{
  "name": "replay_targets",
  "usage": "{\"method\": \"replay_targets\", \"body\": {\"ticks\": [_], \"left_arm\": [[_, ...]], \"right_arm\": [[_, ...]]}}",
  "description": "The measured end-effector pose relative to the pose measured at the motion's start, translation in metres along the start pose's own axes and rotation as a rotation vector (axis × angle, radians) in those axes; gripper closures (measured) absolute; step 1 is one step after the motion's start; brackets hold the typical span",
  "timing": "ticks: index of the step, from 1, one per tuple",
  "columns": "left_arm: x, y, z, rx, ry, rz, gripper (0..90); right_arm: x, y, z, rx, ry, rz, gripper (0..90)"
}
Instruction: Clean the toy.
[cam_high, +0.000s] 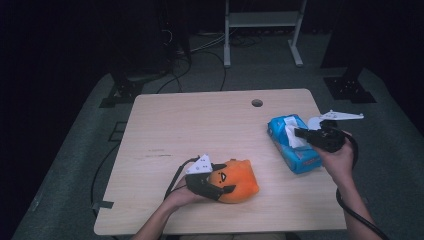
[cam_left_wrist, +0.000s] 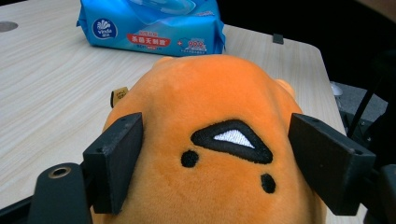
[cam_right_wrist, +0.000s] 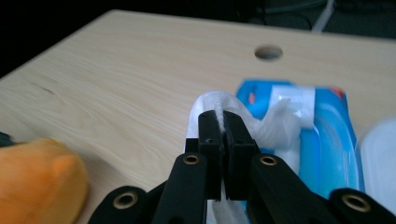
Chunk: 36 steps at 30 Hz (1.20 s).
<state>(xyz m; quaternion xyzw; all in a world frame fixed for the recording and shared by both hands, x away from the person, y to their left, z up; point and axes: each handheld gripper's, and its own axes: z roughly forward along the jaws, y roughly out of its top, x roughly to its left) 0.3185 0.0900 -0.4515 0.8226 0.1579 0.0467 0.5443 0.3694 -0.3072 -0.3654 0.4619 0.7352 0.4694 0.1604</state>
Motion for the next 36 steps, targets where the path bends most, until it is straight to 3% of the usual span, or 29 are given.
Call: {"method": "replay_targets", "body": {"ticks": [3, 11, 17, 25, 31, 36], "left_arm": [[0.0, 0.0, 0.0, 0.002, 0.0, -0.001, 19.5], [0.0, -0.001, 0.001, -0.001, 0.006, 0.0, 18.7], [0.001, -0.002, 0.001, -0.013, 0.0, -0.007, 18.6], [0.002, -0.003, 0.001, -0.017, -0.001, -0.003, 18.1], [0.003, -0.004, 0.001, -0.026, -0.004, 0.0, 17.7], [0.003, -0.003, 0.001, -0.02, -0.004, 0.007, 17.4]], "right_arm": [[0.019, 0.01, -0.014, -0.035, 0.032, -0.067, 86.8], [0.089, -0.002, -0.028, 0.014, 0.175, -0.281, 86.6], [0.122, -0.021, -0.027, 0.049, 0.296, -0.334, 86.6], [0.144, -0.04, -0.012, 0.13, 0.444, -0.352, 86.6], [0.149, -0.043, -0.008, 0.162, 0.53, -0.364, 86.3], [0.142, -0.037, 0.012, 0.2, 0.535, -0.36, 86.2]]}}
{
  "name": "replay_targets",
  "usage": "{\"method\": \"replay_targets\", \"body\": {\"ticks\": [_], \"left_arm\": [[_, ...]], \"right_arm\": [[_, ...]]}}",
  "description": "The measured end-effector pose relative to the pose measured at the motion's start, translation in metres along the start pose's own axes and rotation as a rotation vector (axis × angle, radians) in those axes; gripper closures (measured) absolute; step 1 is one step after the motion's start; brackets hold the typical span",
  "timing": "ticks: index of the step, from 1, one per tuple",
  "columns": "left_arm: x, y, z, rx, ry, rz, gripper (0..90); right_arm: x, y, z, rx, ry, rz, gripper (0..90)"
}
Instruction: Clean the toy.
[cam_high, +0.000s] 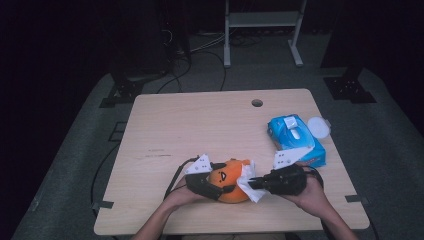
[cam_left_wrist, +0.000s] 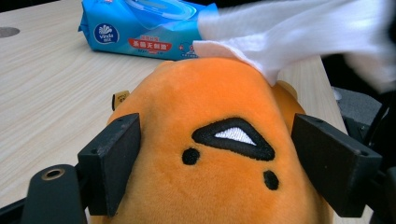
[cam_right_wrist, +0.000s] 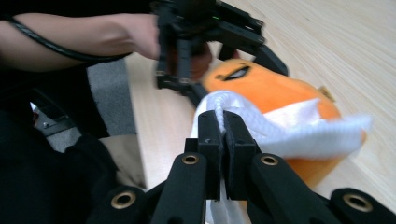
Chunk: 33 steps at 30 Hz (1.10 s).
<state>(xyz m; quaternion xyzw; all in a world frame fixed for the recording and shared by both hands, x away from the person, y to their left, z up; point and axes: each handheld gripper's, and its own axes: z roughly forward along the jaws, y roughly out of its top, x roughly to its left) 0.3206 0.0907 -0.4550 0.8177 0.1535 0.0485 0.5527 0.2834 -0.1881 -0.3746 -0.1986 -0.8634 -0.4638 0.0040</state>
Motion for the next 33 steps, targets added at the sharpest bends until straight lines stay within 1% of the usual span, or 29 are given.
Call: {"method": "replay_targets", "body": {"ticks": [1, 3, 5, 6, 7, 9, 10, 11, 12, 14, 15, 17, 20, 22, 24, 25, 26, 27, 29, 30, 31, 32, 33], "left_arm": [[-0.001, 0.0, 0.0, 0.0, 0.001, 0.0, 17.4], [-0.001, 0.0, 0.001, 0.002, 0.005, 0.01, 17.3], [-0.002, 0.001, 0.001, 0.004, 0.007, 0.015, 16.9], [-0.002, 0.001, 0.001, 0.004, 0.007, 0.013, 16.9], [-0.001, 0.001, 0.001, 0.005, 0.008, 0.01, 16.9], [-0.001, 0.0, 0.001, 0.005, 0.01, 0.007, 16.9], [-0.001, 0.0, 0.001, 0.004, 0.011, 0.008, 16.9], [-0.002, 0.0, 0.002, 0.005, 0.012, 0.01, 16.9], [-0.002, 0.001, 0.002, 0.008, 0.012, 0.014, 16.9], [-0.002, 0.002, 0.002, 0.021, 0.013, 0.021, 16.9], [-0.003, 0.002, 0.002, 0.025, 0.014, 0.023, 16.9], [-0.004, 0.002, 0.003, 0.03, 0.008, 0.038, 17.0], [-0.005, 0.003, 0.003, 0.05, -0.003, 0.069, 17.4], [-0.005, 0.004, 0.003, 0.055, -0.007, 0.073, 17.4], [-0.005, 0.003, 0.003, 0.052, -0.012, 0.069, 17.3], [-0.004, 0.003, 0.003, 0.055, -0.014, 0.071, 17.2], [-0.004, 0.004, 0.002, 0.067, -0.013, 0.079, 16.2], [-0.004, 0.007, 0.0, 0.085, -0.007, 0.091, 14.2], [-0.003, 0.015, -0.007, 0.107, 0.002, 0.089, 10.6], [-0.002, 0.018, -0.012, 0.098, 0.008, 0.09, 10.6], [-0.002, 0.02, -0.015, 0.086, 0.01, 0.083, 10.7], [-0.001, 0.021, -0.019, 0.094, 0.007, 0.076, 10.7], [-0.001, 0.021, -0.021, 0.111, 0.001, 0.078, 10.9]], "right_arm": [[-0.005, 0.001, 0.003, 0.001, 0.0, 0.006, 86.2], [-0.013, 0.001, 0.009, 0.027, -0.039, 0.001, 85.9], [-0.022, 0.0, 0.015, 0.038, -0.054, 0.001, 85.5], [-0.025, -0.001, 0.018, 0.046, -0.078, -0.002, 85.1], [-0.029, -0.002, 0.019, 0.045, -0.093, -0.001, 84.2], [-0.034, -0.005, 0.021, 0.02, -0.1, 0.017, 79.6], [-0.036, -0.006, 0.021, 0.01, -0.114, 0.017, 77.2], [-0.038, -0.007, 0.021, 0.005, -0.117, 0.017, 76.1], [-0.039, -0.008, 0.022, 0.002, -0.112, 0.024, 74.2], [-0.041, -0.007, 0.023, -0.001, -0.124, 0.018, 70.4], [-0.042, -0.007, 0.024, -0.003, -0.12, 0.017, 68.4], [-0.044, -0.006, 0.027, -0.003, -0.097, 0.023, 62.6], [-0.049, -0.004, 0.033, 0.001, -0.052, 0.033, 58.8], [-0.051, -0.004, 0.036, 0.005, -0.035, 0.041, 59.1], [-0.051, -0.006, 0.039, 0.006, -0.032, 0.048, 61.3], [-0.051, -0.007, 0.041, 0.002, -0.028, 0.061, 63.8], [-0.051, -0.009, 0.043, -0.001, -0.023, 0.081, 67.7], [-0.05, -0.011, 0.046, 0.002, -0.02, 0.09, 71.7], [-0.048, -0.014, 0.049, -0.011, -0.025, 0.095, 75.7], [-0.047, -0.014, 0.049, -0.009, -0.03, 0.099, 76.6], [-0.046, -0.013, 0.048, -0.006, -0.039, 0.099, 77.4], [-0.046, -0.014, 0.047, -0.009, -0.047, 0.101, 78.0], [-0.047, -0.015, 0.046, -0.01, -0.047, 0.107, 78.7]]}}
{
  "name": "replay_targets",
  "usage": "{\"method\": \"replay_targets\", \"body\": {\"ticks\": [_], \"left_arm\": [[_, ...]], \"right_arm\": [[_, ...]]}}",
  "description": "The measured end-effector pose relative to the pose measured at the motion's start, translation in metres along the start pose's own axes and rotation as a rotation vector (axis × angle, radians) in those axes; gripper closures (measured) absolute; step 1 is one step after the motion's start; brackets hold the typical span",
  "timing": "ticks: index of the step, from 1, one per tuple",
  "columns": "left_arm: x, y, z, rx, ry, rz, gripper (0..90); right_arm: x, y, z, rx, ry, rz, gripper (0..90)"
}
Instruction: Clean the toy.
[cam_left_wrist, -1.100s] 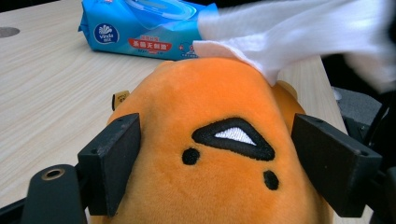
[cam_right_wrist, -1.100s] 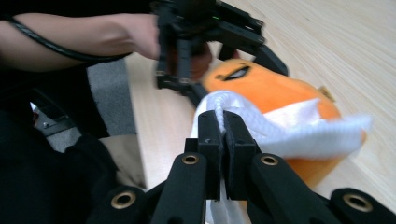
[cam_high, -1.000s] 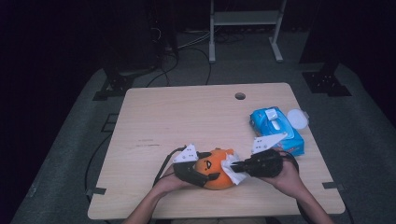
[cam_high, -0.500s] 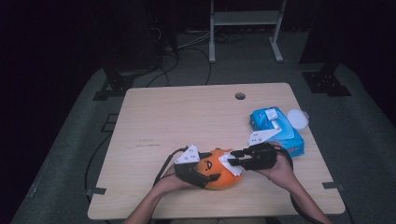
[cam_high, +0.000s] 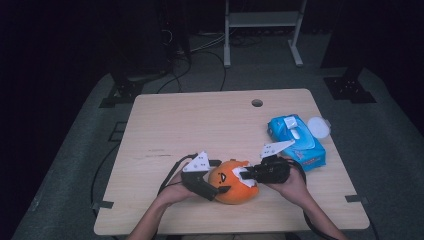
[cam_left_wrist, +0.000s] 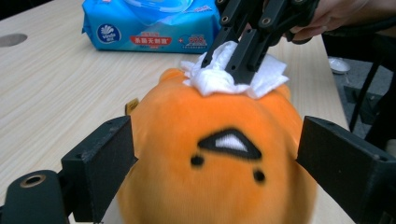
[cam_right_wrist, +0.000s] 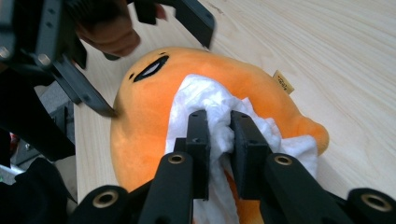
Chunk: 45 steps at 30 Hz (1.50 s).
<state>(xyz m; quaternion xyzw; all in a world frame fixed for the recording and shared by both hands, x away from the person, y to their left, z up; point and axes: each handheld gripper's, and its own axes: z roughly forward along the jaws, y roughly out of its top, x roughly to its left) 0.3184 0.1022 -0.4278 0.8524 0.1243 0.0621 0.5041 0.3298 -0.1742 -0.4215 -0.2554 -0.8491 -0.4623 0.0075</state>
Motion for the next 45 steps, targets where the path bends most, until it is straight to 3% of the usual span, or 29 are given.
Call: {"method": "replay_targets", "body": {"ticks": [1, 2, 3, 7, 16, 19, 25, 27, 29, 33, 36, 42, 45], "left_arm": [[0.0, 0.0, 0.0, 0.0, 0.0, 0.0, 13.0], [-0.001, -0.003, -0.002, 0.036, -0.008, 0.034, 15.5], [-0.002, -0.005, -0.001, 0.039, -0.006, 0.048, 17.7], [-0.002, -0.008, 0.003, 0.008, 0.005, 0.061, 27.5], [0.005, -0.015, 0.007, -0.043, 0.018, 0.002, 29.4], [0.006, -0.016, 0.01, -0.054, 0.027, -0.012, 28.8], [0.014, -0.021, 0.01, -0.063, 0.061, -0.073, 28.2], [0.015, -0.021, 0.01, -0.062, 0.065, -0.077, 28.3], [0.015, -0.019, 0.01, -0.062, 0.071, -0.077, 28.3], [0.015, -0.02, 0.01, -0.066, 0.06, -0.087, 28.3], [0.016, -0.02, 0.01, -0.066, 0.054, -0.091, 28.0], [0.018, -0.019, 0.012, -0.062, 0.08, -0.112, 26.8], [0.018, -0.014, 0.009, -0.053, 0.089, -0.133, 21.0]], "right_arm": [[-0.001, -0.001, -0.001, -0.005, -0.004, 0.004, 79.3], [-0.002, -0.002, -0.002, -0.008, -0.012, 0.009, 79.6], [-0.002, -0.002, -0.003, -0.009, -0.011, 0.009, 79.8], [0.003, -0.002, -0.008, 0.006, -0.064, -0.026, 80.3], [0.002, -0.021, -0.024, 0.019, -0.107, -0.02, 82.1], [0.008, -0.024, -0.027, 0.022, -0.116, -0.022, 82.4], [0.03, -0.011, -0.018, 0.018, -0.124, -0.112, 82.4], [0.029, -0.01, -0.018, 0.015, -0.119, -0.109, 82.4], [0.021, -0.012, -0.022, 0.005, -0.095, -0.075, 82.5], [0.009, -0.023, -0.027, 0.029, -0.132, -0.053, 82.4], [0.007, -0.025, -0.029, 0.019, -0.121, -0.028, 82.4], [0.032, -0.009, -0.02, 0.014, -0.083, -0.11, 82.4], [0.03, -0.009, -0.017, 0.017, -0.098, -0.109, 82.5]]}}
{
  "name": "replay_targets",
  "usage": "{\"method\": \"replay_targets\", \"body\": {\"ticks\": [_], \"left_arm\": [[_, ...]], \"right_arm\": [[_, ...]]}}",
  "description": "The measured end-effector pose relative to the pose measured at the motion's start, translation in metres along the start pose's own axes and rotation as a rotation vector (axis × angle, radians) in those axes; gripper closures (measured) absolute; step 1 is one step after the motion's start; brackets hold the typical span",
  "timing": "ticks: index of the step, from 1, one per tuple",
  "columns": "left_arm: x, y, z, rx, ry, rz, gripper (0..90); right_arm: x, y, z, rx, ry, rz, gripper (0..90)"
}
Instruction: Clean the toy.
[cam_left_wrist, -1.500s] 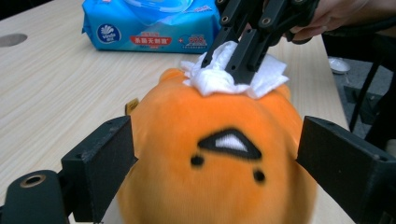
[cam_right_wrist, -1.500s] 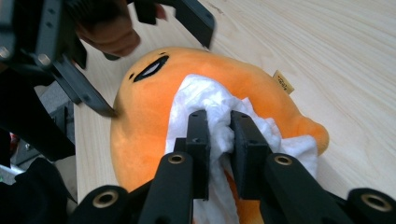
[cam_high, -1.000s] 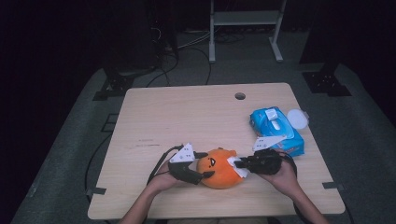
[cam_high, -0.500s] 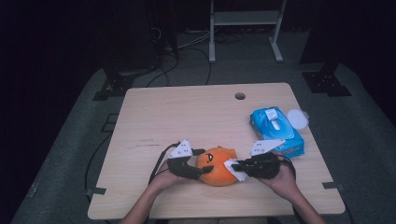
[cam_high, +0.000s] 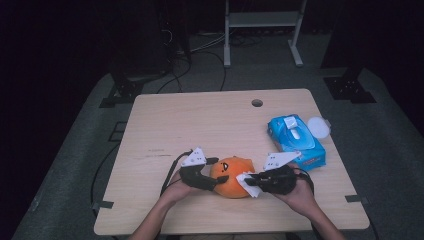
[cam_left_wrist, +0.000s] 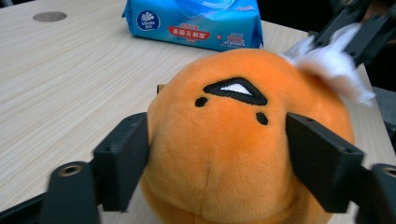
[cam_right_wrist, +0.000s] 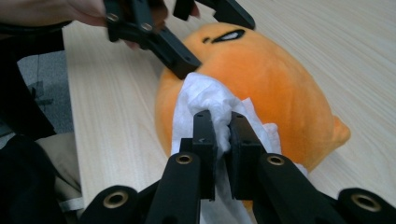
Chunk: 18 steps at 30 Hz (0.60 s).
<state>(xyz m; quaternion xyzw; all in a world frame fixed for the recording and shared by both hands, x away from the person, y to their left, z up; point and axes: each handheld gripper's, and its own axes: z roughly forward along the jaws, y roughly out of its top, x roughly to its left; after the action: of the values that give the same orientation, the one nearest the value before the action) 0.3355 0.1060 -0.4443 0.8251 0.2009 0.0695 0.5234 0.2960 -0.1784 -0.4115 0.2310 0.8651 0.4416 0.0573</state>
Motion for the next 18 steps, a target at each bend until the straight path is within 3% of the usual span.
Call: {"method": "replay_targets", "body": {"ticks": [2, 5, 8, 14, 18], "left_arm": [[-0.002, 0.004, -0.004, -0.017, -0.032, -0.008, 18.5], [-0.005, 0.007, -0.005, 0.004, -0.058, 0.013, 16.9], [-0.005, 0.004, -0.001, 0.016, -0.041, 0.024, 22.4], [-0.001, 0.002, 0.001, 0.01, -0.01, -0.003, 26.7], [0.001, 0.0, -0.001, 0.003, -0.026, -0.003, 27.2]], "right_arm": [[-0.007, -0.005, 0.0, -0.005, -0.003, 0.022, 82.5], [-0.015, -0.009, -0.005, -0.022, -0.017, 0.061, 82.5], [-0.016, -0.01, -0.006, -0.032, -0.025, 0.079, 82.5], [0.007, 0.005, 0.005, -0.031, -0.014, -0.008, 82.4], [-0.002, 0.003, 0.001, -0.037, -0.017, 0.005, 82.4]]}}
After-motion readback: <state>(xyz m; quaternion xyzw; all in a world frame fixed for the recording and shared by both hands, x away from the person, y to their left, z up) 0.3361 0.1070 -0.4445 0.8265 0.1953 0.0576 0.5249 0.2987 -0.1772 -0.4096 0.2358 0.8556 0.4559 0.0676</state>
